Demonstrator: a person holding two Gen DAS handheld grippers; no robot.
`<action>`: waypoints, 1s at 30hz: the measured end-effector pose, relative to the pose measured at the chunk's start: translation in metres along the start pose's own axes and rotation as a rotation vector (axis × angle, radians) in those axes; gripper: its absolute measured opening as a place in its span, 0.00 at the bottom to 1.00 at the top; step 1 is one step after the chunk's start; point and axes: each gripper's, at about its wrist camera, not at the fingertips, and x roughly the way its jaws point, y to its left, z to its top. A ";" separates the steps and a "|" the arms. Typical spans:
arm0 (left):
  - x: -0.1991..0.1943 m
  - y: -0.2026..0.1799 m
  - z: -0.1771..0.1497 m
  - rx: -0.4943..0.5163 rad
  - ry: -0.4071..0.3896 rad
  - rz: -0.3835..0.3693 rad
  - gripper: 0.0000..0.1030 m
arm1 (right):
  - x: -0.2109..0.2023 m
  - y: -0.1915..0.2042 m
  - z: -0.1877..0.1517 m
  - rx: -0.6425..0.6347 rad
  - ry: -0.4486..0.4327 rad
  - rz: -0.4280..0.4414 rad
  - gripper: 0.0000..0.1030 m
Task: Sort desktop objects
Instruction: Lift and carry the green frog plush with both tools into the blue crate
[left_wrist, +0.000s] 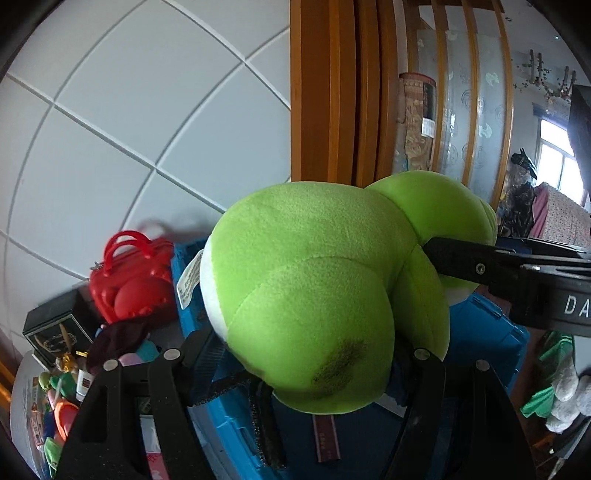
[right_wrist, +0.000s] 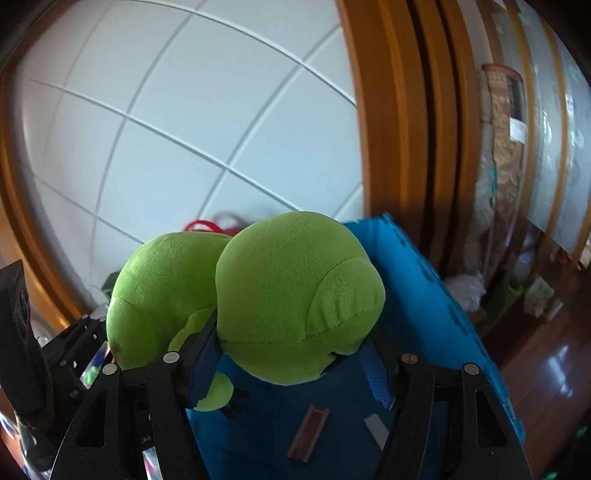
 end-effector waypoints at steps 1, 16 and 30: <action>0.010 -0.003 -0.001 -0.003 0.027 0.000 0.70 | 0.008 -0.012 -0.001 0.007 0.026 0.001 0.65; 0.160 -0.047 -0.023 -0.043 0.384 0.071 0.70 | 0.136 -0.116 -0.035 0.105 0.348 0.126 0.66; 0.193 -0.041 -0.059 -0.065 0.503 0.076 0.71 | 0.180 -0.137 -0.070 0.136 0.402 0.187 0.66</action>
